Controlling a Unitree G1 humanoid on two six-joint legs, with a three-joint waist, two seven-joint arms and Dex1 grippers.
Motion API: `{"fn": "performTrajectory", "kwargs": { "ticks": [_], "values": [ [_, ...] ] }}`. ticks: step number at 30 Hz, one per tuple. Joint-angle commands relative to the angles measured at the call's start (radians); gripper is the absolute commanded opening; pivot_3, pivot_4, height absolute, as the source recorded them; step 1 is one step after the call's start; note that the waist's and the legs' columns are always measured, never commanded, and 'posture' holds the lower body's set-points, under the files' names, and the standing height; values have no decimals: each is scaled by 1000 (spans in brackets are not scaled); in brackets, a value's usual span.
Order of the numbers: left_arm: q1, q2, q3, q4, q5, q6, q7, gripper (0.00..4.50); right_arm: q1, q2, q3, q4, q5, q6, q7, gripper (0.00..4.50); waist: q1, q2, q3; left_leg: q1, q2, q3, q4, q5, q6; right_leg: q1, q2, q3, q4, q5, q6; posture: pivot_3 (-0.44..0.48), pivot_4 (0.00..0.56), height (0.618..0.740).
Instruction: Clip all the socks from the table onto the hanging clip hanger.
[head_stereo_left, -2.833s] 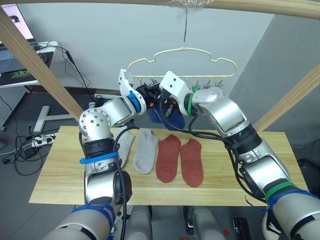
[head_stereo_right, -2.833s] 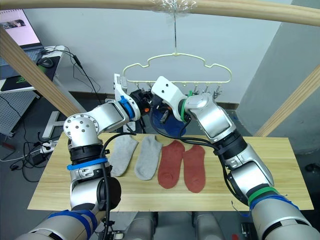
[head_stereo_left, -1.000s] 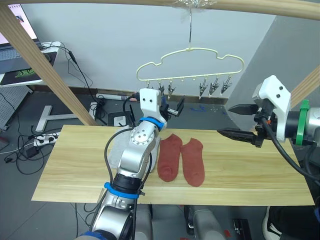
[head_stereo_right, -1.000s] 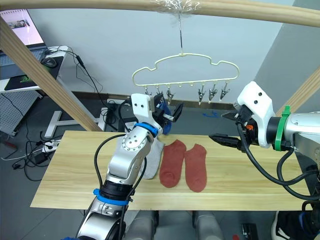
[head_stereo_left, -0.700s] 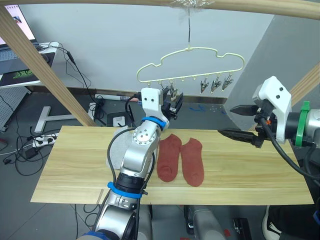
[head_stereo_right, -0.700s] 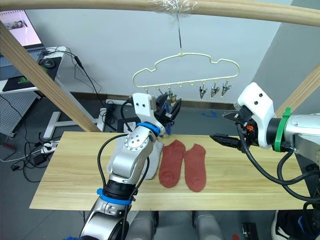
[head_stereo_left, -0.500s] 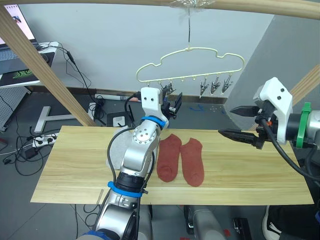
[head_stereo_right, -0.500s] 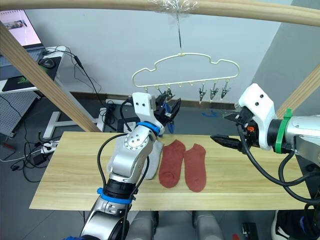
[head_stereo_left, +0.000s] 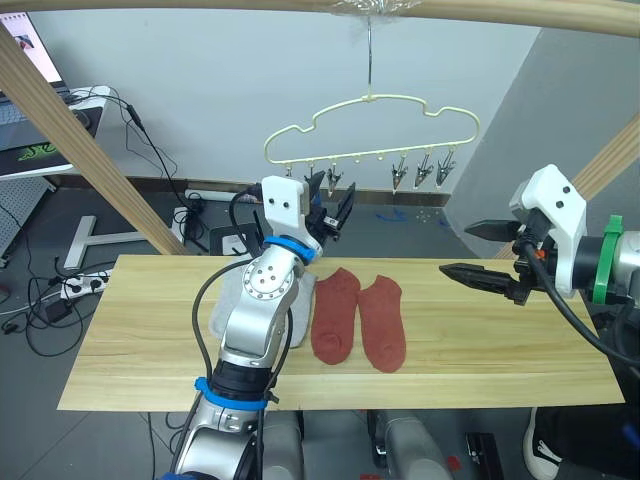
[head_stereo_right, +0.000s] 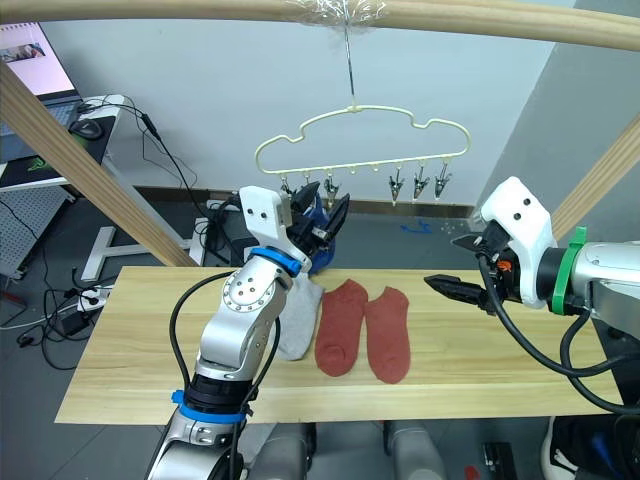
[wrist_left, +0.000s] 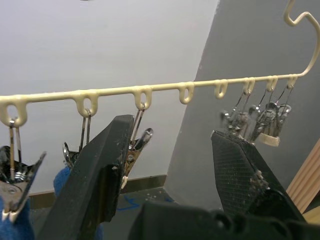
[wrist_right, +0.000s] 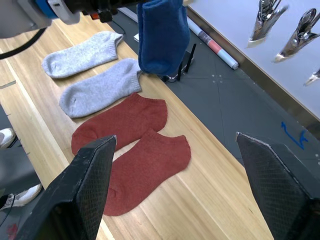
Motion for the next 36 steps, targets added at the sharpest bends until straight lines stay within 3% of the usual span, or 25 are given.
{"fn": "performTrajectory", "kwargs": {
  "ticks": [1, 5, 18, 36],
  "values": [
    [-1, -19, -7, -7, 11, -22, 20, 2605, 3, -25, -39, -19, 15, -18, -12, 4013, -1, 0, 0, 0, 0, 0, 0, 0, 0, 0, 0, 0, 0, 0, 0, -58, 243, 740],
    [6, -30, -8, -11, 19, -10, 38, 1755, 8, -32, -47, -22, 26, -13, -20, 4013, -2, 0, 0, 0, 0, 0, 0, 0, 0, 0, 0, 0, 0, 0, 0, -66, 247, 740],
    [-19, -64, -1, 31, 53, 44, 117, 1755, 20, -46, -69, -29, 80, 1, -62, 4013, -4, 0, 0, 0, 0, 0, 0, 0, 0, 0, 0, 1, 0, 0, 0, -91, 253, 740],
    [-173, -98, 36, 241, 68, -60, 187, 1755, 60, -68, -122, -50, 180, 14, -153, 4013, -10, 0, 0, 0, 0, 2, 0, -1, 1, 0, 0, 2, -1, 0, 0, -138, 254, 740]
  ]
}}
